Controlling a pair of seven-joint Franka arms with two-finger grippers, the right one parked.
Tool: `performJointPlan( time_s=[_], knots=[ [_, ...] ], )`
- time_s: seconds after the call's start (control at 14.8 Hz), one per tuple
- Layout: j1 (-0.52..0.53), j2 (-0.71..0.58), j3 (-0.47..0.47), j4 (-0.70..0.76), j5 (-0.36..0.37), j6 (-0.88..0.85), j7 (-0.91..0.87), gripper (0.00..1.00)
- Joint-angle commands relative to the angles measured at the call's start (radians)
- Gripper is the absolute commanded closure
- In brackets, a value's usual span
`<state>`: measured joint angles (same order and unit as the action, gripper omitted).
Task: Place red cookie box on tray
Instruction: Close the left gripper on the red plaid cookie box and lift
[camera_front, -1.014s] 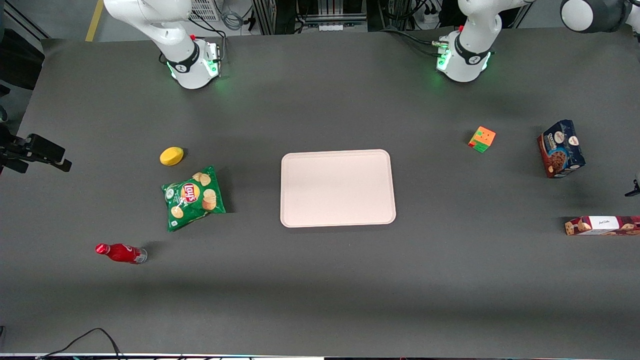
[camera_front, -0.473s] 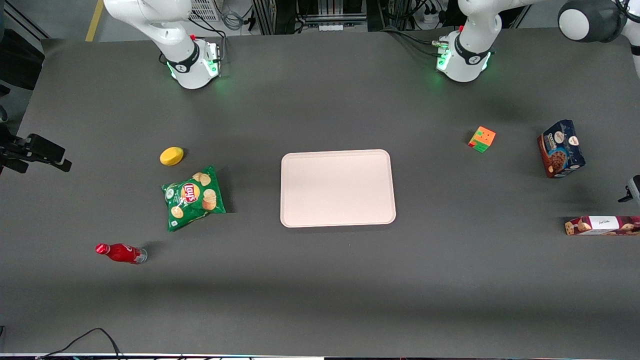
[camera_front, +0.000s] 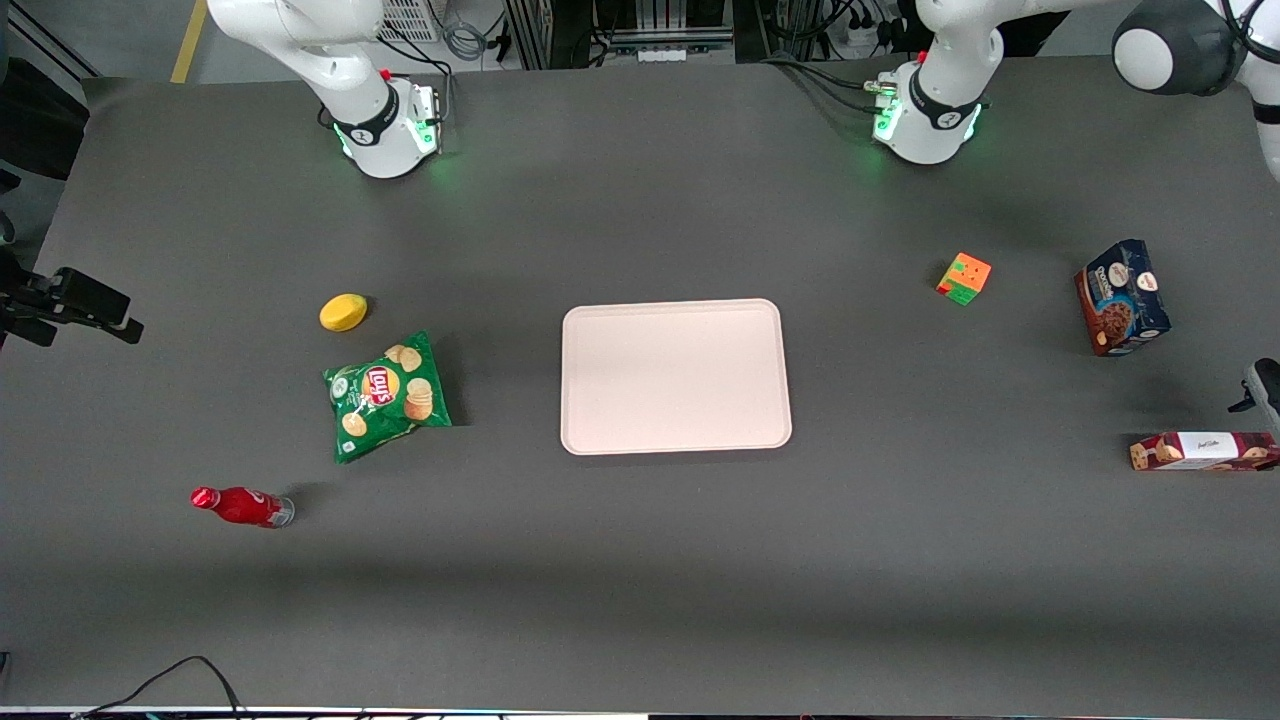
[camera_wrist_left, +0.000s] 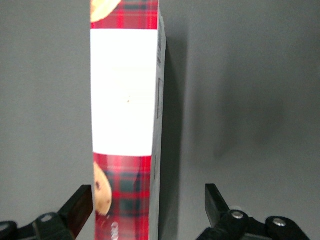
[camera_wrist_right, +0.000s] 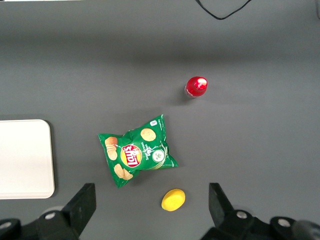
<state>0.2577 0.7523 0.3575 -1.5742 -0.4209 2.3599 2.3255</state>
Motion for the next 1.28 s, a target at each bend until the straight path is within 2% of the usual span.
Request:
performJointPlan(
  time_s=[0.0, 0.14, 0.27, 0.41, 0.47, 0.54, 0.95, 1.22],
  knots=[
    [-0.005, 0.038, 0.003, 0.020, -0.045, 0.012, 0.026, 0.00],
    [-0.003, 0.050, -0.002, 0.020, -0.058, 0.012, 0.026, 0.03],
    [-0.005, 0.053, -0.003, 0.020, -0.059, 0.012, 0.026, 0.18],
    [-0.011, 0.051, -0.003, 0.025, -0.058, 0.012, 0.026, 0.50],
    [-0.011, 0.051, -0.003, 0.038, -0.056, 0.012, 0.026, 0.69],
    [-0.012, 0.053, -0.003, 0.052, -0.056, 0.012, 0.026, 0.83],
    [-0.035, 0.041, -0.002, 0.151, -0.045, -0.048, 0.002, 0.88],
    [-0.046, -0.002, 0.026, 0.288, -0.030, -0.262, -0.040, 0.89]
  ],
)
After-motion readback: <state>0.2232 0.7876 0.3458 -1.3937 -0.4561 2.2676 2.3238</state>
